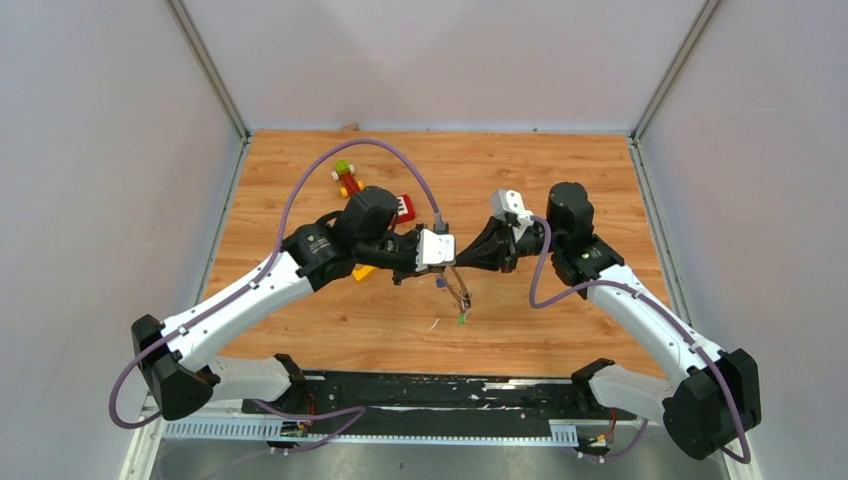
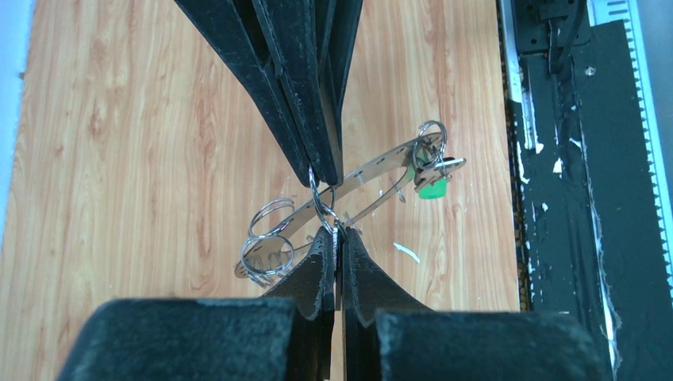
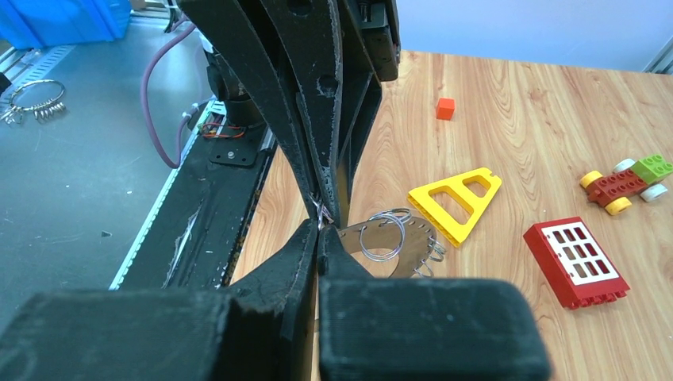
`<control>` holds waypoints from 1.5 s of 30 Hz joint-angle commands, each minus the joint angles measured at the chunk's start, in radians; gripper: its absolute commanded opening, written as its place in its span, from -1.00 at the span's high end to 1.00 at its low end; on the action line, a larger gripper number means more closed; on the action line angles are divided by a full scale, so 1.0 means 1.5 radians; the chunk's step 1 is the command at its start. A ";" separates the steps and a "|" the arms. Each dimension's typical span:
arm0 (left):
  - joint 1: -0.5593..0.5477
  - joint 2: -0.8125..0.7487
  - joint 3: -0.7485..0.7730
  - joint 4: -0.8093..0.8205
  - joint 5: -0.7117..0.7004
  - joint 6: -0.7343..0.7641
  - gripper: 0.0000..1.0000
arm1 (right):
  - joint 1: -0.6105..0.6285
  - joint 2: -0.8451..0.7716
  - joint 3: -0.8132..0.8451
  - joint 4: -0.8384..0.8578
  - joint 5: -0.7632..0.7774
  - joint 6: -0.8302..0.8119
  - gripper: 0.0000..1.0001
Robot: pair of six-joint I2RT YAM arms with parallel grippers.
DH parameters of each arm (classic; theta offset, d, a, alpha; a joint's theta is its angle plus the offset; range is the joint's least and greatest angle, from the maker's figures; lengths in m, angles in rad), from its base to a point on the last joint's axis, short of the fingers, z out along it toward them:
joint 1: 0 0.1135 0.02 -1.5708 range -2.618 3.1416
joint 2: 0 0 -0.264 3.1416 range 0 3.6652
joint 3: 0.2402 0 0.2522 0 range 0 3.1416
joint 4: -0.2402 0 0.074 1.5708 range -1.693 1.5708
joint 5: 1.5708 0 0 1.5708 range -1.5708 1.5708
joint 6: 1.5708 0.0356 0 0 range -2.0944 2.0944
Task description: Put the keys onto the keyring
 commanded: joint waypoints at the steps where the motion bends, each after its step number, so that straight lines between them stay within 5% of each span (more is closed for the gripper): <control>1: -0.005 0.001 0.035 -0.035 -0.013 0.039 1.00 | -0.001 0.001 0.027 0.001 -0.009 -0.019 1.00; 25: -0.033 0.041 0.143 -0.117 -0.080 0.099 1.00 | -0.001 0.006 0.033 -0.032 0.029 -0.038 0.98; 33: -0.037 0.065 0.221 -0.200 -0.124 0.152 1.00 | -0.003 0.002 0.039 -0.047 0.056 -0.047 0.65; 39: -0.040 0.109 0.266 -0.216 -0.157 0.152 1.00 | -0.040 -0.025 0.051 -0.101 0.061 -0.063 -0.08; 45: -0.040 0.169 0.312 -0.210 -0.181 0.148 1.00 | -0.151 -0.066 0.064 -0.108 0.029 -0.029 -0.31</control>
